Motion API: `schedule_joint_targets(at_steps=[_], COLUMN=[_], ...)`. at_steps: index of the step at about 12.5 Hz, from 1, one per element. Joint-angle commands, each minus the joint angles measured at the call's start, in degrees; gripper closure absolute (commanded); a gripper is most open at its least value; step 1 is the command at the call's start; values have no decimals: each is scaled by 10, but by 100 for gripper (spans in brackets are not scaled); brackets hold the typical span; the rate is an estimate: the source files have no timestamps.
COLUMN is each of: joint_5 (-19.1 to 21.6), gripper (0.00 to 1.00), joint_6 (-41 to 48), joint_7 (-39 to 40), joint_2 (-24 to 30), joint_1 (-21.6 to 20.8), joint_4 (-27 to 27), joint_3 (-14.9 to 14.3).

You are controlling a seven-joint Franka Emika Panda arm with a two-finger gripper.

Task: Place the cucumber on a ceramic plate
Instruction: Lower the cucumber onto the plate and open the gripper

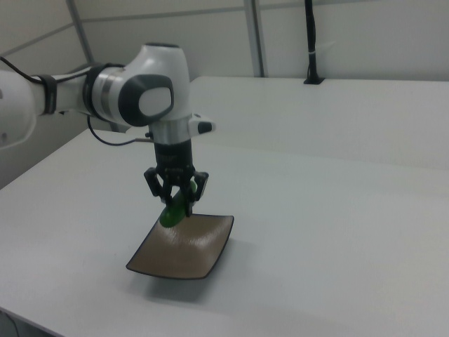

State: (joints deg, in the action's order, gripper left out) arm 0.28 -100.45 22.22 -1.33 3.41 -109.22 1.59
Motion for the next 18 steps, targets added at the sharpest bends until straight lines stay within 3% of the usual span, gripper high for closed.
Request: schedule_joint_targets(at_steps=[1, 5, 8, 9, 11, 12, 15, 18], joint_5=[4, -7, -8, -8, -8, -8, -8, -8], gripper=[94, 93, 80, 65, 9, 0, 0, 0], joint_6=[-74, -169, -204, -204, -198, -196, -163, -105], joint_7=[-14, -56, -74, -75, -75, -75, -75, -75], joint_2=[-6, -42, -59, -60, -56, -54, -22, 6], joint_1=[-1, -2, -5, -4, -4, -4, -2, 1], joint_4=[-62, -114, -128, -128, -126, -125, -114, -65], joint_3=[14, 35, 40, 40, 40, 40, 49, 53])
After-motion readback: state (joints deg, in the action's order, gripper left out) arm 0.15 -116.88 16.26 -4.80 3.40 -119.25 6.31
